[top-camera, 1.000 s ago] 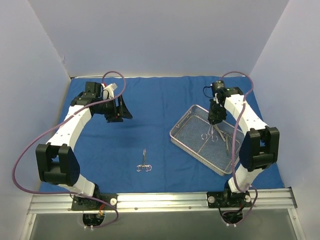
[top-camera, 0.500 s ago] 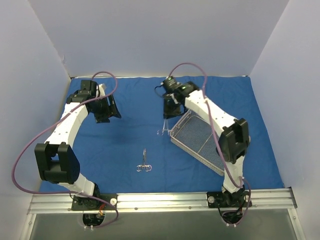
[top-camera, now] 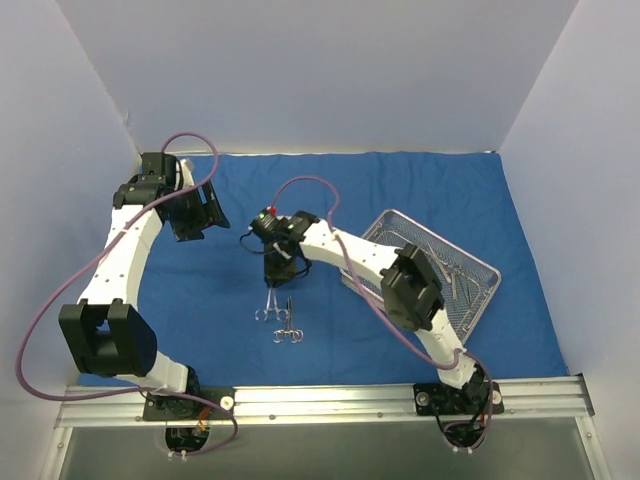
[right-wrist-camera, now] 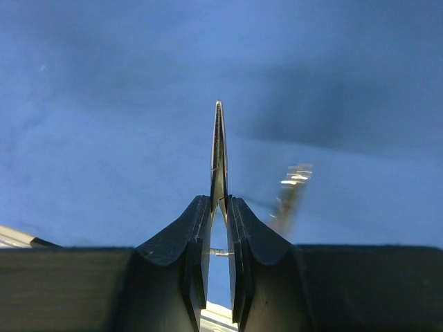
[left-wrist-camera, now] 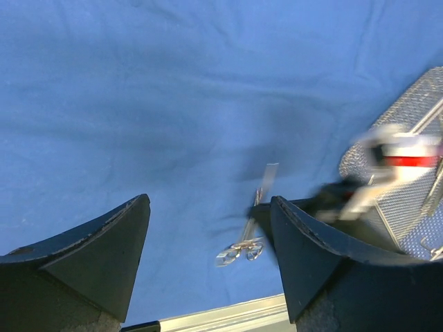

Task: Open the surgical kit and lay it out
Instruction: Place the medical item in the surgical kit.

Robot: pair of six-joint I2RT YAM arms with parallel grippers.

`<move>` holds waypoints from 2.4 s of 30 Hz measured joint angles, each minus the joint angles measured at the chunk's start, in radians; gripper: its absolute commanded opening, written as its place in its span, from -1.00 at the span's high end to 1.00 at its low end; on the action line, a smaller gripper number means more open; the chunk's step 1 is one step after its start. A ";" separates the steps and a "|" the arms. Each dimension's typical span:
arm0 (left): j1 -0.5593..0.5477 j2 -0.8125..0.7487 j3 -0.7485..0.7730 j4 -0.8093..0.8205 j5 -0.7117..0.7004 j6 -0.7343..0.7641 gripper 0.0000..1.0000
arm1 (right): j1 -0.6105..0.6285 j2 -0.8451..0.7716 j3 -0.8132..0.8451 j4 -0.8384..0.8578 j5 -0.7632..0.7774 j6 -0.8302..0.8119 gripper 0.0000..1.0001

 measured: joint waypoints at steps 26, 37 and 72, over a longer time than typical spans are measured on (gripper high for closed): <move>0.000 -0.061 -0.001 -0.019 -0.003 -0.018 -0.60 | 0.115 0.129 0.121 0.018 -0.012 0.159 1.00; 0.000 -0.061 -0.014 -0.017 -0.003 -0.019 -0.60 | 0.123 0.169 0.128 -0.009 -0.039 0.177 1.00; 0.010 -0.072 -0.042 -0.007 0.012 0.005 -0.62 | -0.062 -0.064 0.150 -0.081 0.038 0.053 0.16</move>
